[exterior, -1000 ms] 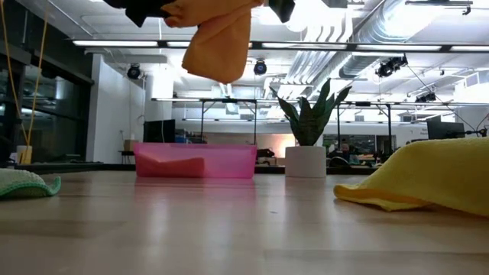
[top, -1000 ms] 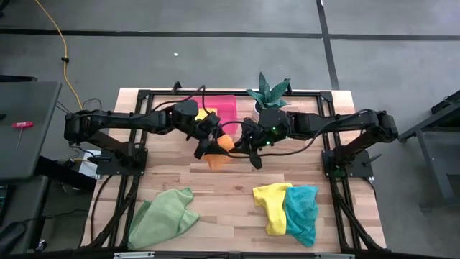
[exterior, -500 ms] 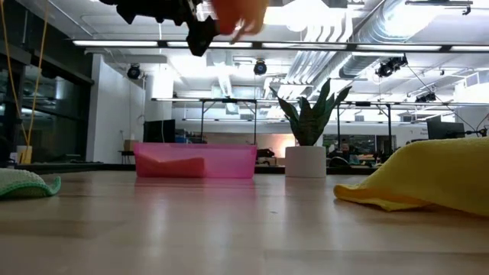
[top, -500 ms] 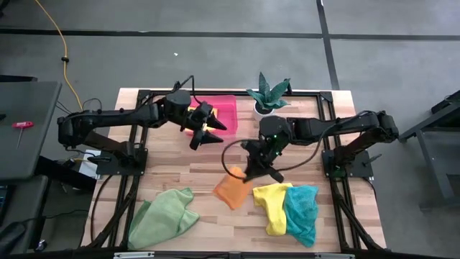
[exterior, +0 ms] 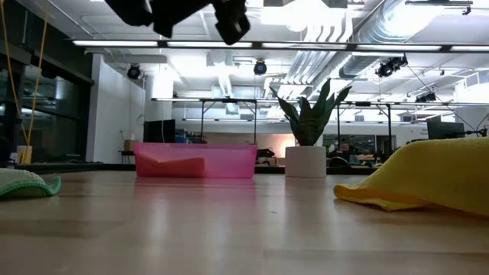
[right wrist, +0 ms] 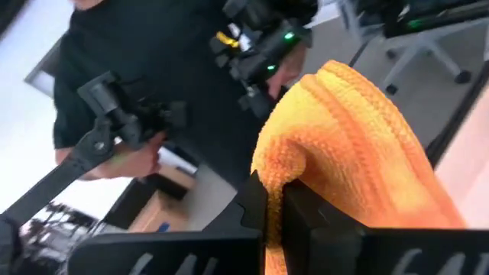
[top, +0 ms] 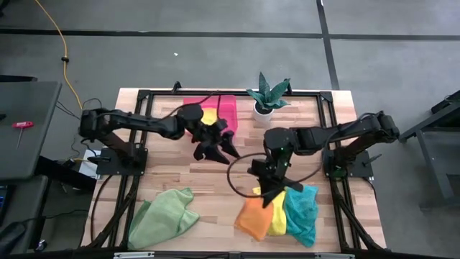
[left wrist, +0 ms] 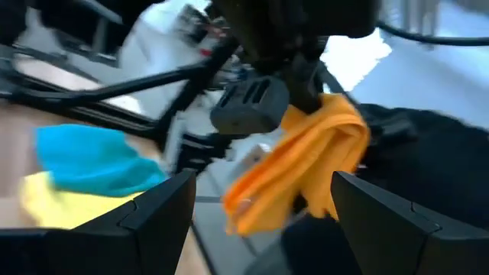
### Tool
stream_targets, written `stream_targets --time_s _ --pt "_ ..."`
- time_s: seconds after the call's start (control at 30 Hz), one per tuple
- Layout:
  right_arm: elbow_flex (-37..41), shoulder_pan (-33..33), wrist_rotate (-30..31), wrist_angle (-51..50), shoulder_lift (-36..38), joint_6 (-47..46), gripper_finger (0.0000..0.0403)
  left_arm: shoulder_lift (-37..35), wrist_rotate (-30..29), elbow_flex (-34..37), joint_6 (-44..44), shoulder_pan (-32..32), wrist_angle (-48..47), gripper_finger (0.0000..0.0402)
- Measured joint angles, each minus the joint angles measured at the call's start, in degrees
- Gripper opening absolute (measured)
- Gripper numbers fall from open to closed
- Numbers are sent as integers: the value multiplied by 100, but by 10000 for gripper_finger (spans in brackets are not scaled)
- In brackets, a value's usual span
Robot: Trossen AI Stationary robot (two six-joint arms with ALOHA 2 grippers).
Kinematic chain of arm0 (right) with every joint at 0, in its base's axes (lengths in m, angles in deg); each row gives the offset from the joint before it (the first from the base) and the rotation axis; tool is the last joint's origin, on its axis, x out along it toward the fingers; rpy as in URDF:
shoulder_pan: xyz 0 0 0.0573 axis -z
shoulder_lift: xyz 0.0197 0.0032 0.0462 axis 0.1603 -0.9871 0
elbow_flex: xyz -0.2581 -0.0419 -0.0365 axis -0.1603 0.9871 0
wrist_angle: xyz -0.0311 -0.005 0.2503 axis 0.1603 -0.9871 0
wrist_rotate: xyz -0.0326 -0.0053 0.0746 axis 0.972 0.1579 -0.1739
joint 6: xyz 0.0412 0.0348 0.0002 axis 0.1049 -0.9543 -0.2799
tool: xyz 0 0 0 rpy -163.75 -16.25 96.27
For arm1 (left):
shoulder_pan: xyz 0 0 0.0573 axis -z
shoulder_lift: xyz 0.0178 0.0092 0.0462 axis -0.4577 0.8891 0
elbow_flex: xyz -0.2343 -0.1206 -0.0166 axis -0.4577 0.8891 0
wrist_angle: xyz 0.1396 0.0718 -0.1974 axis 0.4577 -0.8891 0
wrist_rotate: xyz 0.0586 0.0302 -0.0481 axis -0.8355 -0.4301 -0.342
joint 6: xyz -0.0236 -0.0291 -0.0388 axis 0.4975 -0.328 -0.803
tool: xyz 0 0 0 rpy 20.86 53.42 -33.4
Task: Fold microfiber towels
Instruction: Put the orange microfiber towel into the bin
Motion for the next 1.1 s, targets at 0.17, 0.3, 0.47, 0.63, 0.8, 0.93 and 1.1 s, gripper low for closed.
stream_targets --time_s 0.17,0.3,0.47,0.63,0.8,0.93,1.1 --pt "0 -128 118 33 28 -251 0 516 163 0 -708 121 794 291" --pt "0 -47 407 264 24 -228 0 959 225 -173 -1074 314 1068 291" --pt "0 201 549 1089 24 -642 0 1469 515 -871 -1150 562 1169 291" --pt "-2 377 473 1719 26 -1028 0 1812 1035 -1780 -1308 681 1182 291" --pt "-13 438 429 1765 35 -1059 0 1830 1789 -2222 -1407 620 1147 292" --pt "-9 467 517 1646 22 -1182 0 1697 2425 -2264 -1811 423 1201 292" --pt "-11 535 937 1317 52 -1155 0 1555 2552 -2243 -1874 113 938 292"
